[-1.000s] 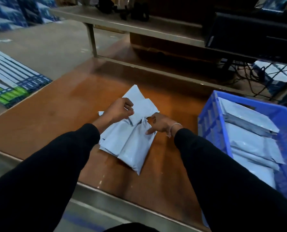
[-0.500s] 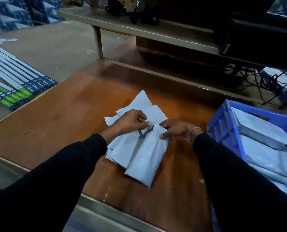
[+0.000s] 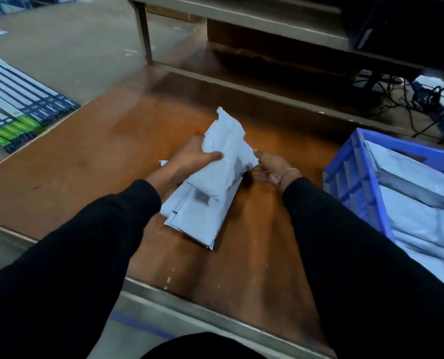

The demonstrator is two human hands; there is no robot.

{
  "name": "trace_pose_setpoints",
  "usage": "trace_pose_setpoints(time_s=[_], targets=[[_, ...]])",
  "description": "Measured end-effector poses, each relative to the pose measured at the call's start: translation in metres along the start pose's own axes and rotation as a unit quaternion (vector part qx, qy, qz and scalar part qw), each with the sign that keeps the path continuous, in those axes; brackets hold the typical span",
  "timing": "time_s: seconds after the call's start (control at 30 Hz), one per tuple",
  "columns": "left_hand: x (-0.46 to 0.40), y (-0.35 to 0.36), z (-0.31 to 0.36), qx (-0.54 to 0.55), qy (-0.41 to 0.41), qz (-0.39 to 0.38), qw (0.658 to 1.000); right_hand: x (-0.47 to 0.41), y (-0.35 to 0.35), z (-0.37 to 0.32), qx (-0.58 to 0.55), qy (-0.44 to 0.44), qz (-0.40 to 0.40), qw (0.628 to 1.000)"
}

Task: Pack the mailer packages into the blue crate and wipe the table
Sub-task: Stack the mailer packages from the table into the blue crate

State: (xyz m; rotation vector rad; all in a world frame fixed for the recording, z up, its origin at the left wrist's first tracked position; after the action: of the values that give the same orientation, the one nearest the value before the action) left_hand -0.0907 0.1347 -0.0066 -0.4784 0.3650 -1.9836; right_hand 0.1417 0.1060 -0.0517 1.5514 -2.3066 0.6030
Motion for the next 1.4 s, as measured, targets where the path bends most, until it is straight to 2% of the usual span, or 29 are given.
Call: trace_pose_setpoints(time_s=[0.1,0.3,0.47,0.67,0.8,0.93,1.0,1.1,1.2,1.4], targets=[[0.002,-0.009,0.006,0.009,-0.011,0.008,1.000,-0.012,0.024,0.009,-0.053,0.049,0.004,0.997],[0.012,-0.012,0.008,-0.017,-0.028,0.006,0.999,-0.070,0.038,0.040,-0.142,0.027,0.071,0.987],[0.017,-0.010,0.005,0.010,-0.015,-0.009,1.000,-0.029,0.029,0.028,-0.136,-0.018,0.140,0.981],[0.009,0.005,0.011,0.019,-0.044,-0.004,0.999,0.005,-0.019,0.017,0.011,-0.035,0.098,0.994],[0.000,0.030,0.019,0.030,-0.066,0.022,0.997,0.019,-0.050,0.001,-0.020,-0.100,0.168,0.980],[-0.006,0.060,0.025,0.097,-0.086,0.029,0.991,0.047,-0.073,-0.023,-0.023,-0.163,0.197,0.967],[-0.006,0.074,0.029,0.151,-0.108,0.013,0.982,0.055,-0.080,-0.028,-0.045,-0.179,0.175,0.967],[-0.002,0.096,0.040,0.272,-0.131,-0.004,0.953,0.069,-0.084,-0.026,-0.061,-0.177,0.127,0.974],[0.005,0.111,0.054,0.356,-0.109,-0.023,0.928,0.078,-0.089,-0.016,-0.008,-0.182,0.130,0.975],[0.012,0.124,0.068,0.206,-0.026,-0.077,0.975,0.081,-0.107,-0.006,0.049,-0.178,0.172,0.968]])
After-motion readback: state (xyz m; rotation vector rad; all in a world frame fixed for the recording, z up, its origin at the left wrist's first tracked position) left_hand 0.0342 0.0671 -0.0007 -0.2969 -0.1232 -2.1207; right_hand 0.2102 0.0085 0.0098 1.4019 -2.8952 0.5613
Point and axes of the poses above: each hand's wrist, its own x-axis away from the middle knuckle, its own y-axis out of the palm, z = x × y, the point moved 1 cm from there along -x, towards the middle knuckle, and after that the axes turned 5 degrees about -y, right-handed, at the moved point
